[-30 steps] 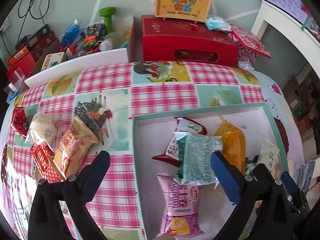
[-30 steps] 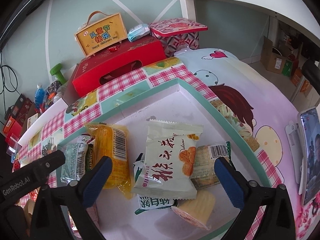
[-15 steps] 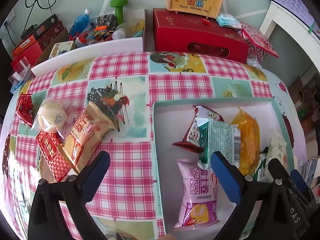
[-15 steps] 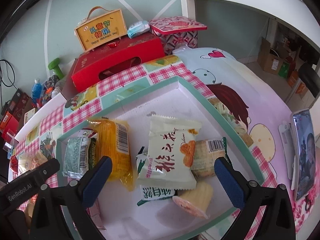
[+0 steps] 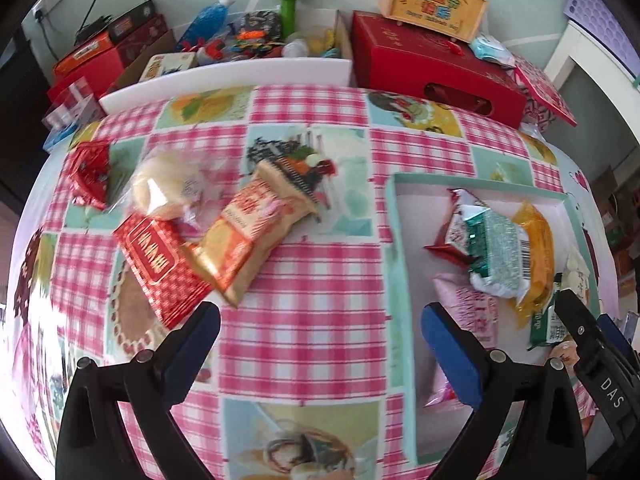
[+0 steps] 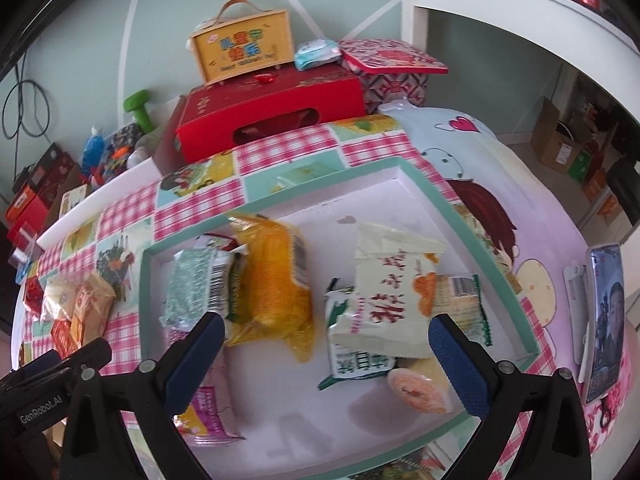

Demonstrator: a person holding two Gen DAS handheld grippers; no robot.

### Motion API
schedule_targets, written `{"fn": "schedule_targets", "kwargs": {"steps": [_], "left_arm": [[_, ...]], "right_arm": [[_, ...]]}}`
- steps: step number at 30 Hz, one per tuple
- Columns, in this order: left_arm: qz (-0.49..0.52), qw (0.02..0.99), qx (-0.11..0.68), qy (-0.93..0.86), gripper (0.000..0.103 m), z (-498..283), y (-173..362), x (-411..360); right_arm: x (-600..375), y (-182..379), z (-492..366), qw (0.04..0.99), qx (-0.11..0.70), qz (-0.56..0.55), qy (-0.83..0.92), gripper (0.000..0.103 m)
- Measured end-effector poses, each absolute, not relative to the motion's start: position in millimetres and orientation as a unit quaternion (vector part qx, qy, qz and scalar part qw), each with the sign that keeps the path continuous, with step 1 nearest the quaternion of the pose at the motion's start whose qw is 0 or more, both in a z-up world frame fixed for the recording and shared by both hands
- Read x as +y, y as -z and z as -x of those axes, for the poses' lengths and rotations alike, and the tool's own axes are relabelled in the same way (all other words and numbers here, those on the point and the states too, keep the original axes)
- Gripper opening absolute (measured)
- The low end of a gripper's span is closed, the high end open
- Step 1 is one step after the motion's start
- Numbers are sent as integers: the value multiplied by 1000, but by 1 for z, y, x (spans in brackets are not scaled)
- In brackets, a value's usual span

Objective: Organize snacks
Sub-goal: 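Move both tools back over the remaining snacks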

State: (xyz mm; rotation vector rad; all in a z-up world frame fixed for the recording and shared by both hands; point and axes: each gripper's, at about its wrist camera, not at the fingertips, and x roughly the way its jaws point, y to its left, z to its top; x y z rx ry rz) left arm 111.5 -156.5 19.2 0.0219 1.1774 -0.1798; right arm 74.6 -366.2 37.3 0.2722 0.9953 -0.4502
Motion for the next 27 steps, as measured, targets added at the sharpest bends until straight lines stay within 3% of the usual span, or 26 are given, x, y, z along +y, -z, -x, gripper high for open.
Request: {"fn": "schedule_targets", "kwargs": {"steps": [27], "left_arm": [[84,821,565,-3,100,-106,-15,-36]], "right_arm": [[-246,-26,-99,864,491,-55,95,103]]}}
